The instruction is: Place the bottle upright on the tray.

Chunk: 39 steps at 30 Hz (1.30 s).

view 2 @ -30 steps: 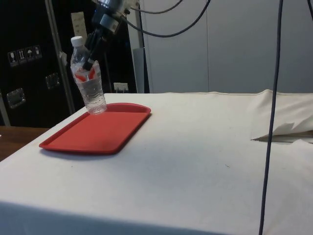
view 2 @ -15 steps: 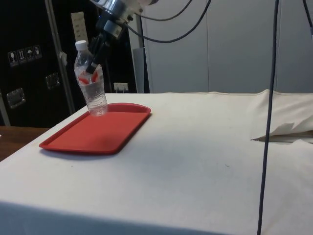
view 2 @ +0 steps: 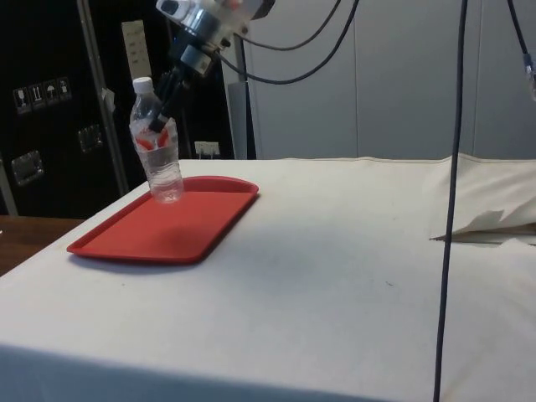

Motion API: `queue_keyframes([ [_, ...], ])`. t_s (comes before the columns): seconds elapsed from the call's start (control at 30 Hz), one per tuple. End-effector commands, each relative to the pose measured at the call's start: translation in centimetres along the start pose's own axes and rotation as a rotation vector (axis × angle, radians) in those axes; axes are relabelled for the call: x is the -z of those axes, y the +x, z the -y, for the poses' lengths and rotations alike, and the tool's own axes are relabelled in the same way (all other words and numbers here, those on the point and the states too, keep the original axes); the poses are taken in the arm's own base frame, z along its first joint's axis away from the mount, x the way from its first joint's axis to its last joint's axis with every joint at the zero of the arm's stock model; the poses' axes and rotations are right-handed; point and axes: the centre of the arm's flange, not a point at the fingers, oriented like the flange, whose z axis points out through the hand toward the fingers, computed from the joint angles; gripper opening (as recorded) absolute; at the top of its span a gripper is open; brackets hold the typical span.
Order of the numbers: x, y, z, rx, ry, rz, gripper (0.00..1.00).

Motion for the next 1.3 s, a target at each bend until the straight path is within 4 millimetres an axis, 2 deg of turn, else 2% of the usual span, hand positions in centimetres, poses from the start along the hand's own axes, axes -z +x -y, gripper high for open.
queue_keyframes([
  [0.0, 0.0, 0.0, -0.2, -0.002, -0.005, -0.013, 0.0],
  [0.73, -1.3, -2.5, -2.1, -0.069, 0.015, -0.063, 0.0],
  [1.27, -2.4, -3.5, -3.2, -0.093, 0.03, -0.063, 0.0],
])
